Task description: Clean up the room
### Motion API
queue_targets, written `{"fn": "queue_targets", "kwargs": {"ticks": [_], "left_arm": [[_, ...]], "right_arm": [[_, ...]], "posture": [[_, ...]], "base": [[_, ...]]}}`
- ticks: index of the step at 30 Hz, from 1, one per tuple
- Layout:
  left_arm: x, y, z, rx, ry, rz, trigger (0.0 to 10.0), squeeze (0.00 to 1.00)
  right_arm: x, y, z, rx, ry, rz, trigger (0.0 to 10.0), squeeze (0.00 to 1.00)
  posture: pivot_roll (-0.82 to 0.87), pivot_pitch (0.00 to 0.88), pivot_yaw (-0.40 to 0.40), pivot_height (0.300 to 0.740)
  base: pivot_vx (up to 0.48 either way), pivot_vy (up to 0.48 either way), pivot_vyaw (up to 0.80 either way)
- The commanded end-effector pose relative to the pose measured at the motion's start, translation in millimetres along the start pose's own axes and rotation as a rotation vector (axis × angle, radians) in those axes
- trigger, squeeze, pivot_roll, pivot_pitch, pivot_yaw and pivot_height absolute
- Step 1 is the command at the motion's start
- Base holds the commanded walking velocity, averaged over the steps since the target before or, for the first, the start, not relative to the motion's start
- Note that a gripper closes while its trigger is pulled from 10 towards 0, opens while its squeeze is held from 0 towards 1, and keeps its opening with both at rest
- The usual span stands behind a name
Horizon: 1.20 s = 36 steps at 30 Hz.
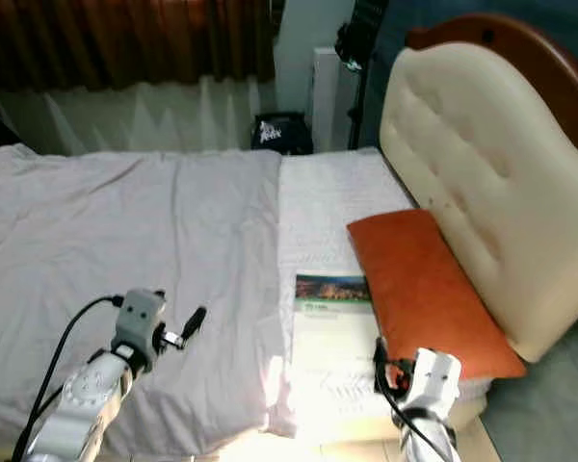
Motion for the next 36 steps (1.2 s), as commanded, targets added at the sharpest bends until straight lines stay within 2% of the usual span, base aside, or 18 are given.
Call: {"fn": "queue_targets", "kwargs": {"ticks": [1,6,8,11,15,20,22,25,26,27,28,29,32,33,34,35,36], "left_arm": [[2.1,-0.5,1,0.000,-0.001,-0.016,10.0,0.00],[2.6,2.1,-5,0.001,0.016,-0.017,10.0,0.00],[7.4,5.2,-10,0.069,0.038,-0.009,10.0,0.00],[12.8,6.6,-15,0.112,0.076,-0.012,10.0,0.00],[15.4,18.0,-25,0.168,0.136,0.013,10.0,0.00],[25.0,14.5,-42,0.226,0.218,-0.015,10.0,0.00],[33.3,10.6,-48,0.289,0.276,-0.039,10.0,0.00],[39.2,12.4,-41,0.345,0.262,-0.038,10.0,0.00],[39.2,12.4,-41,0.345,0.262,-0.038,10.0,0.00],[39.4,15.6,-40,0.366,0.260,-0.036,10.0,0.00],[38.9,15.1,-38,0.403,0.237,-0.050,10.0,0.00],[38.9,15.1,-38,0.403,0.237,-0.050,10.0,0.00],[36.6,14.9,-22,0.441,0.096,-0.062,10.0,0.00],[36.6,14.9,-22,0.441,0.096,-0.062,10.0,0.00],[33.2,21.1,-7,0.407,-0.009,-0.023,10.0,0.00],[33.2,21.1,-7,0.407,-0.009,-0.023,10.0,0.00],[24.1,27.0,2,0.276,-0.085,0.034,10.0,0.00]], "right_arm": [[0.6,0.1,-3,0.000,0.018,0.009,10.0,0.00],[0.1,-1.2,-7,-0.001,0.029,0.011,10.0,0.00],[-0.5,0.5,-9,-0.003,0.037,0.026,10.0,0.00],[-0.7,4.2,-9,-0.012,0.033,0.047,10.0,0.00],[-1.7,3.5,-12,-0.034,0.039,0.040,10.0,0.00],[-5.5,5.8,-13,-0.008,0.037,0.053,10.0,0.00],[-12.0,14.4,-9,0.019,0.018,0.092,10.0,0.00],[-23.2,29.8,-2,0.023,-0.003,0.175,10.0,0.00],[-23.2,29.8,-2,0.023,-0.003,0.175,10.0,0.00],[-30.1,32.5,-4,0.023,0.000,0.190,10.0,0.00],[-33.3,30.9,-5,0.033,0.000,0.183,10.0,0.00],[-33.3,30.9,-5,0.033,0.000,0.183,10.0,0.00],[-38.6,24.4,-3,0.050,-0.014,0.151,10.0,0.00],[-38.6,24.4,-3,0.050,-0.014,0.151,10.0,0.00],[-39.9,20.7,1,0.037,-0.037,0.130,10.0,0.00],[-39.9,20.7,1,0.037,-0.037,0.130,10.0,0.00],[-39.3,17.1,8,0.016,-0.056,0.104,10.0,0.00]], "posture": [[-0.06,0.000,0.015,0.736],[-0.06,0.000,0.015,0.736],[-0.06,0.000,0.016,0.736],[-0.06,0.000,0.016,0.736],[-0.07,0.000,0.027,0.736],[-0.08,0.000,0.029,0.736],[-0.11,0.000,0.037,0.736],[-0.15,0.000,0.059,0.736],[-0.15,0.000,0.059,0.736],[-0.16,0.000,0.067,0.736],[-0.17,0.000,0.073,0.736],[-0.17,0.000,0.073,0.736],[-0.19,0.000,0.080,0.736],[-0.19,0.000,0.080,0.736],[-0.18,0.000,0.077,0.736],[-0.18,0.000,0.077,0.736],[-0.18,0.000,0.078,0.736]], "base": [[0.000,0.480,-0.79],[0.000,0.480,-0.78],[0.000,0.000,-0.78],[0.000,0.000,-0.78],[0.000,0.000,-0.49],[0.000,0.000,0.00],[0.000,0.000,0.00],[0.000,0.000,0.00],[0.000,0.000,0.00],[0.000,0.000,0.00],[0.000,0.000,0.00],[0.000,0.000,0.00],[0.000,0.000,0.00],[0.000,0.000,0.00],[0.000,0.000,0.00],[0.000,0.000,0.00],[0.000,0.000,0.00]]}}
Point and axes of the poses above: a point about 5 cm out from each wrist's last joint towards the gripper, its own x axis pointing out of the wrist towards the gripper, its own z axis along the axis of the wrist's last joint, y = z × x, the point moved 5 cm from there along x, pointing out of the wrist towards the gripper, and after that the axes turned 6 degrees about -x, right-handed, at the moved point
